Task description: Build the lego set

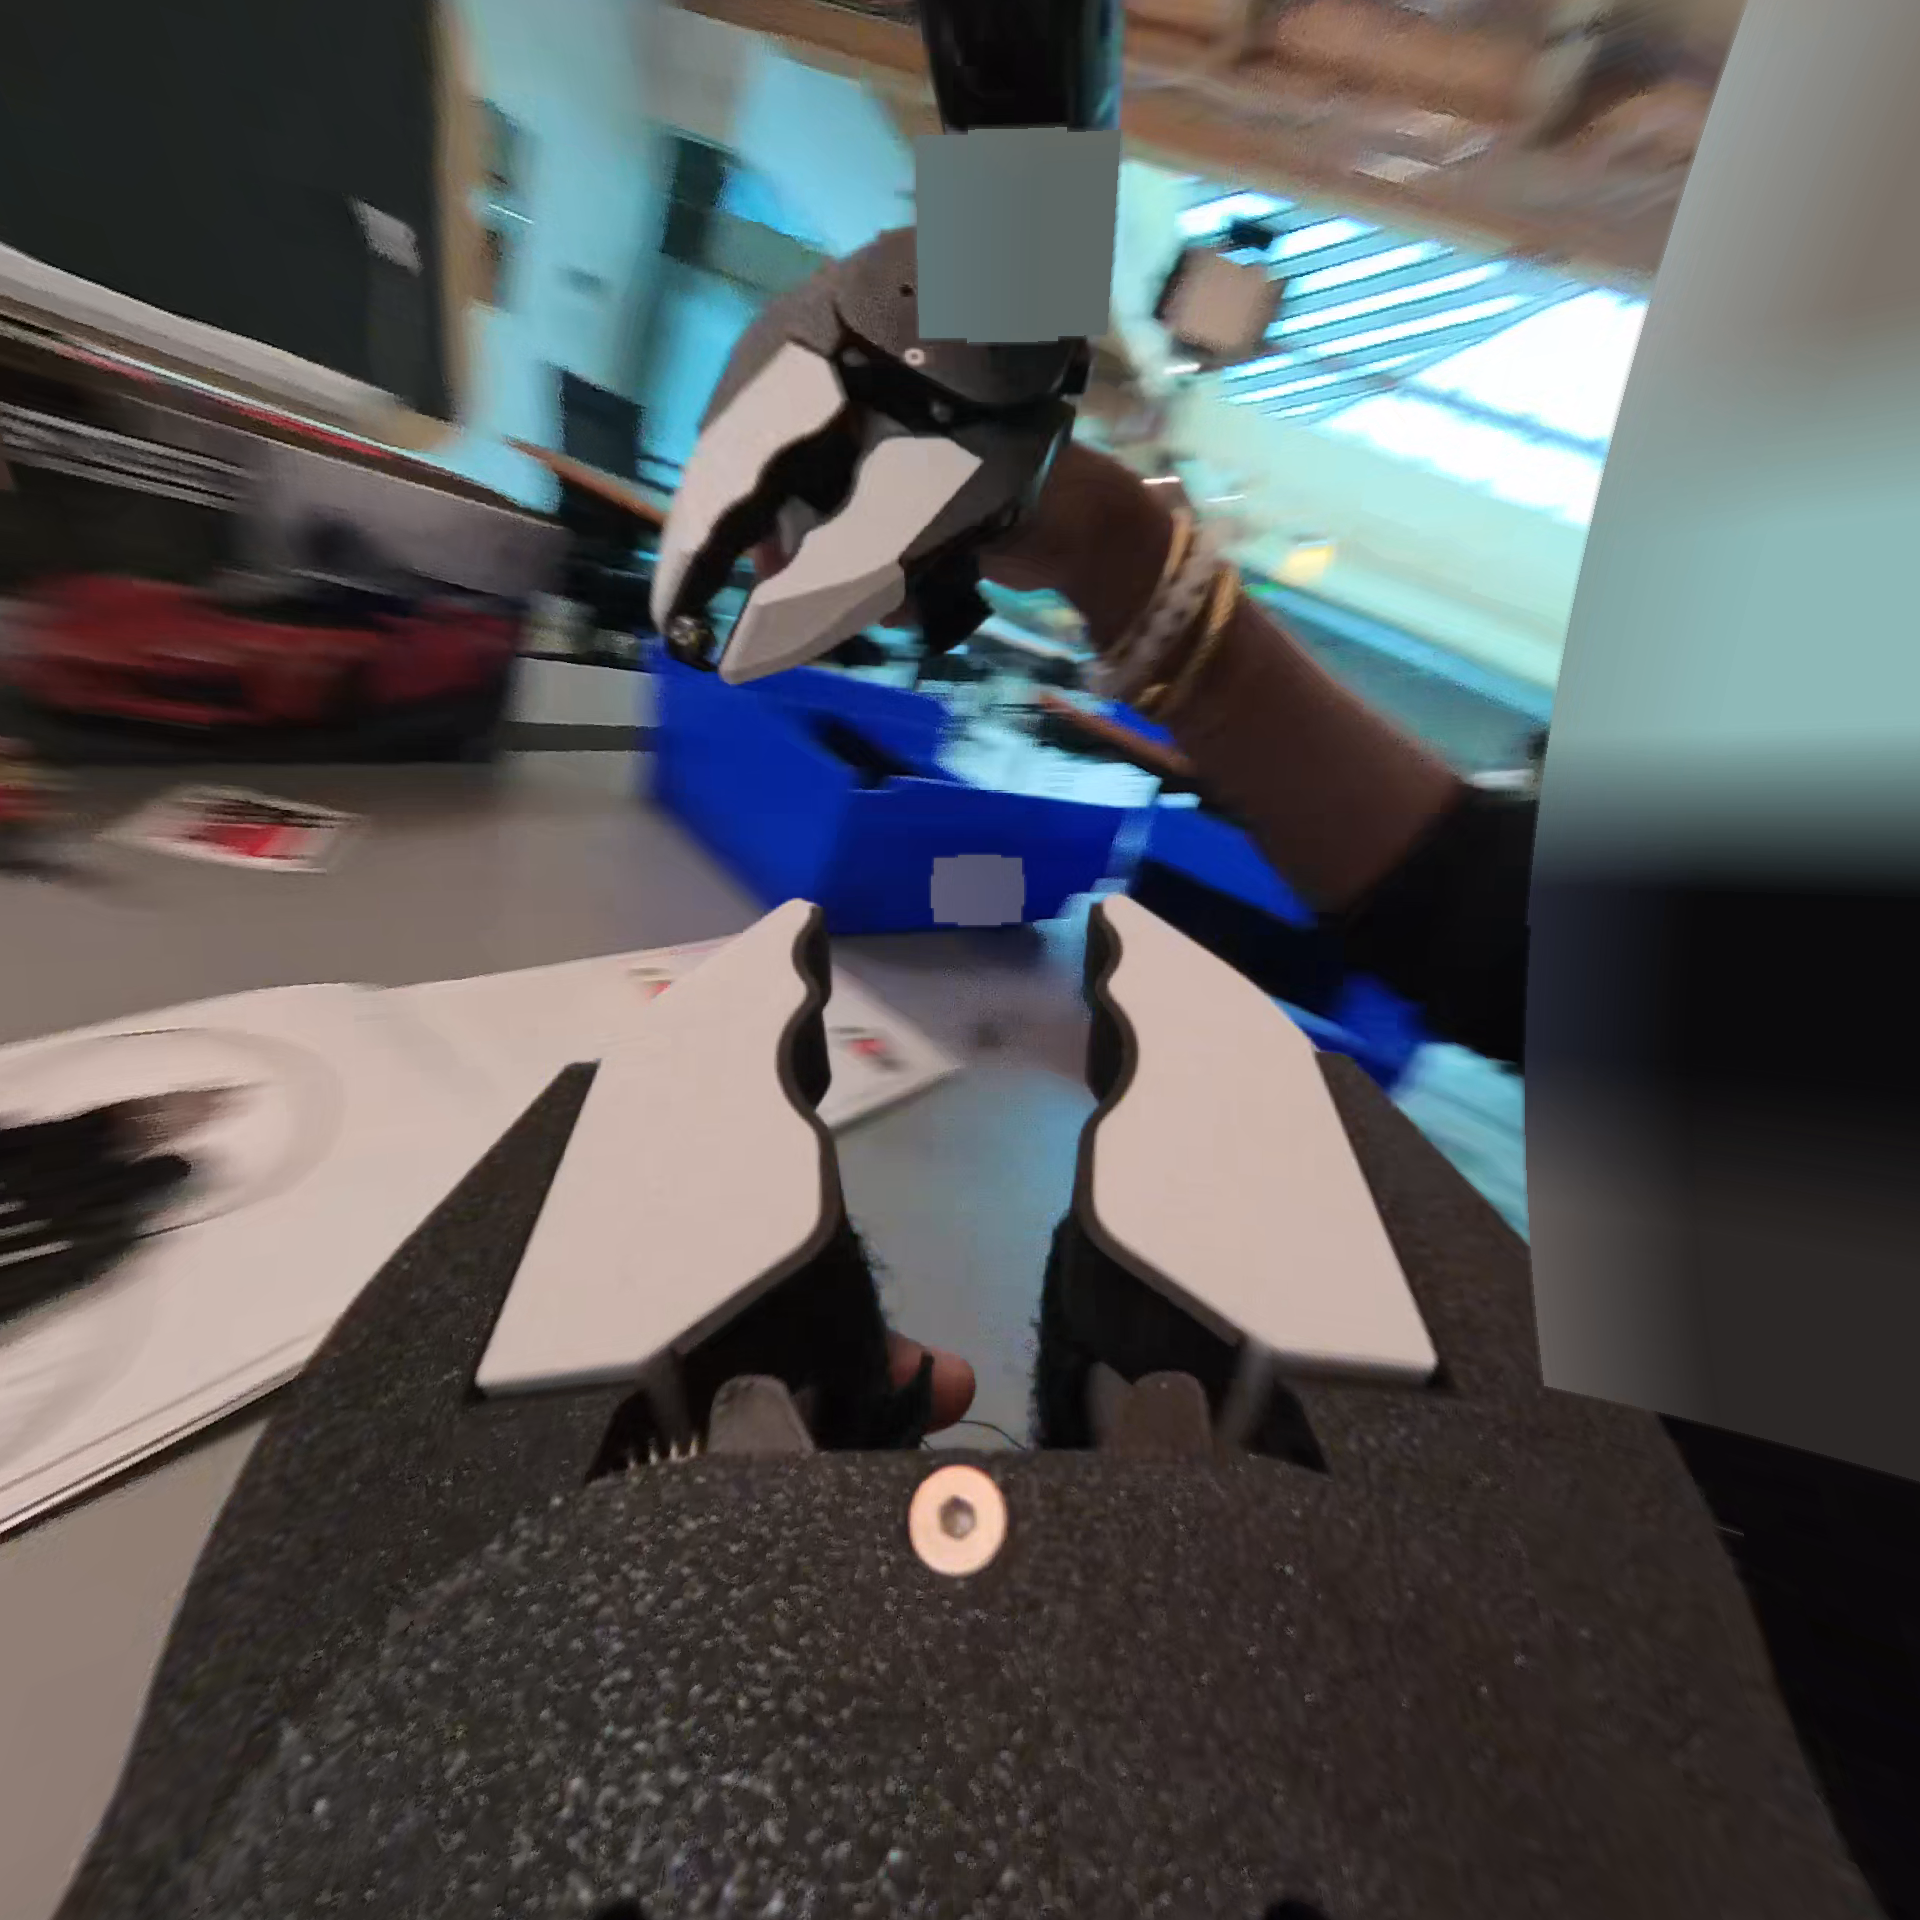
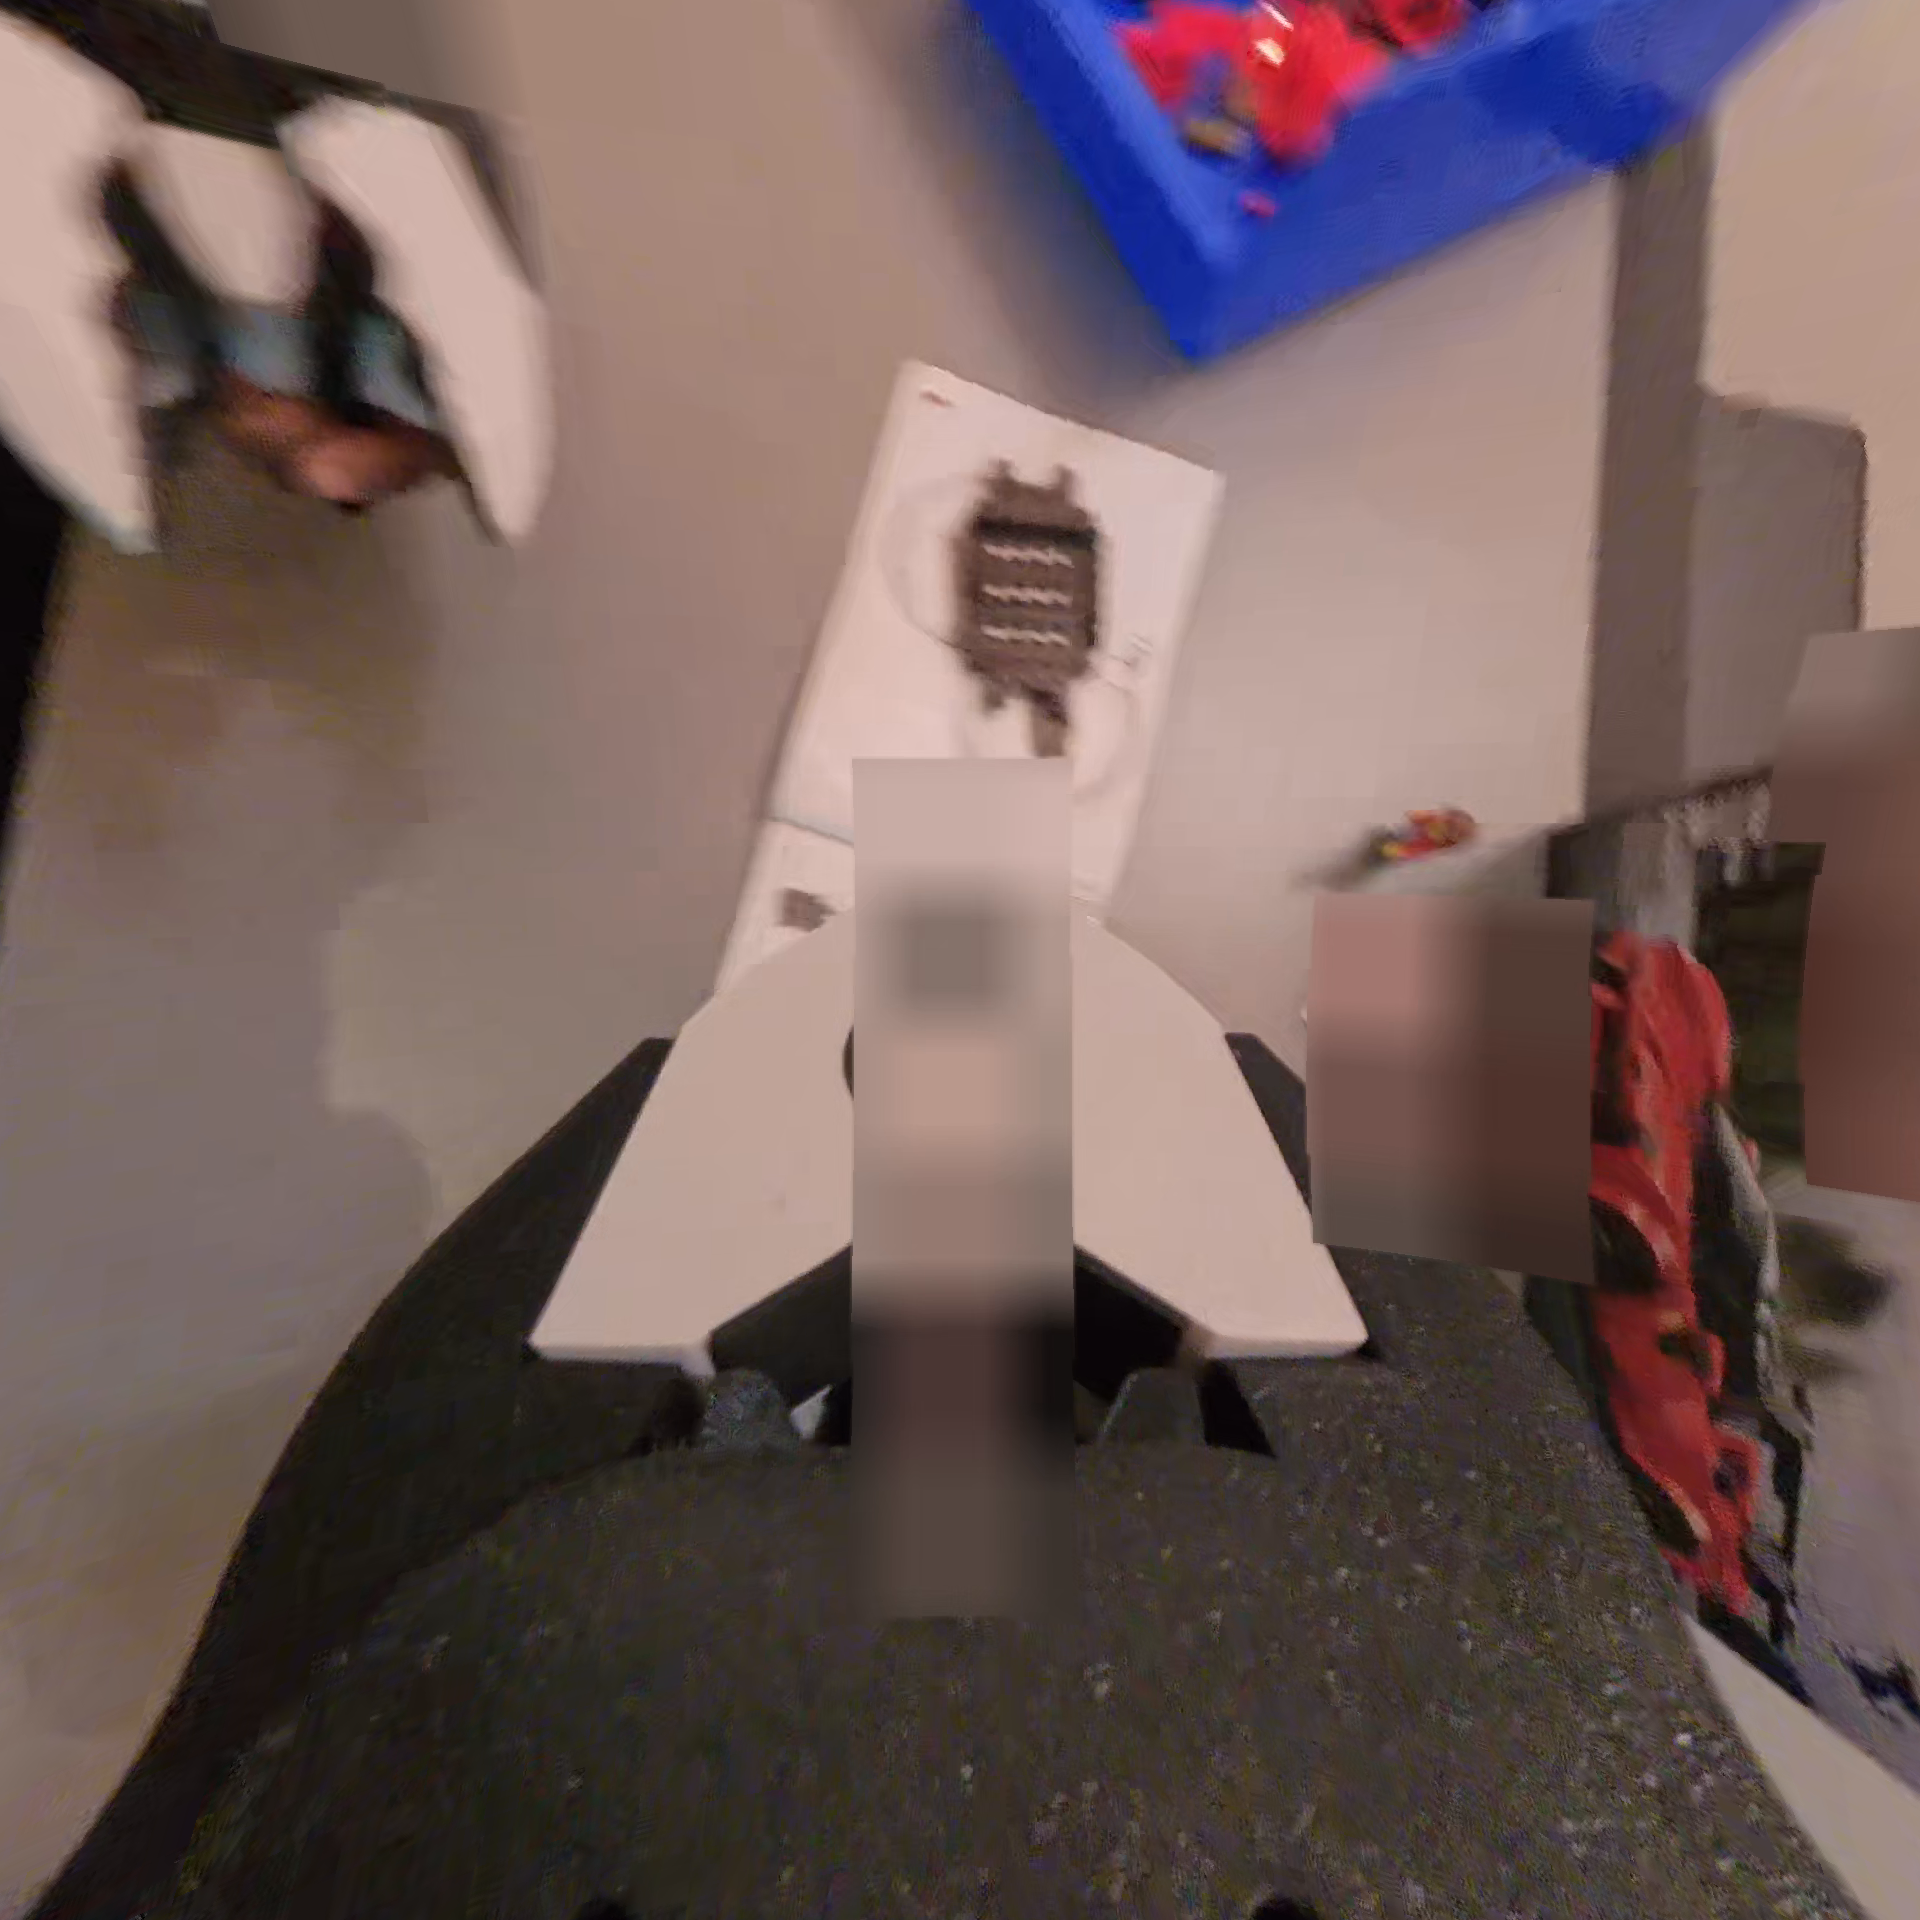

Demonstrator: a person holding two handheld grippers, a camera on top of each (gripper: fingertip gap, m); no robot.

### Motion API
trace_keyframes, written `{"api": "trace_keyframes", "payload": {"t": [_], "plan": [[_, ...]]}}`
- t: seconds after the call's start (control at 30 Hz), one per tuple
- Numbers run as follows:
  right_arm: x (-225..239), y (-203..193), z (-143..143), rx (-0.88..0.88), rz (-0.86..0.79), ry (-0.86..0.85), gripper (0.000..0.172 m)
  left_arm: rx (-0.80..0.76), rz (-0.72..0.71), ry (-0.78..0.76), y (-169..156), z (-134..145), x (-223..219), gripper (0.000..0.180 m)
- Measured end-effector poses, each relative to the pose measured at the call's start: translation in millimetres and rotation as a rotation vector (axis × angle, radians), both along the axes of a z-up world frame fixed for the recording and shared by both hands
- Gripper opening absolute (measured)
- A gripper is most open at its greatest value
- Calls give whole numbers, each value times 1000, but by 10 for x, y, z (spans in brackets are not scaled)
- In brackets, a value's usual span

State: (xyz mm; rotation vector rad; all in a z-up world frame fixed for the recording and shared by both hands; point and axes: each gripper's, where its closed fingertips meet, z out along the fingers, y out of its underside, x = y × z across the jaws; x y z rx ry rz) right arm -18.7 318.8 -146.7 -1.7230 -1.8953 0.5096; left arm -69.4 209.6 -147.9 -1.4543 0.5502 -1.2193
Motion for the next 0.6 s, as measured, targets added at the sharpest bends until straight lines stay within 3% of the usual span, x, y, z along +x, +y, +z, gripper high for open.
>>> {"api": "trace_keyframes", "payload": {"t": [0.1, 0.27, 0.4, 0.6], "plan": [[-75, 673, -280, -34, -172, -71, 15, 90, 205, 79, 176, -37, -229, 41], [-128, 1364, -908, -89, -305, -226, 15, 174, 281, 153, 217, -98, -304, 38], [-165, 1604, -1279, -112, -327, -292, 15, 206, 300, 166, 217, -109, -363, 37], [-218, 1775, -1429, -96, -317, -310, 15, 200, 312, 130, 244, -93, -458, 36]]}}
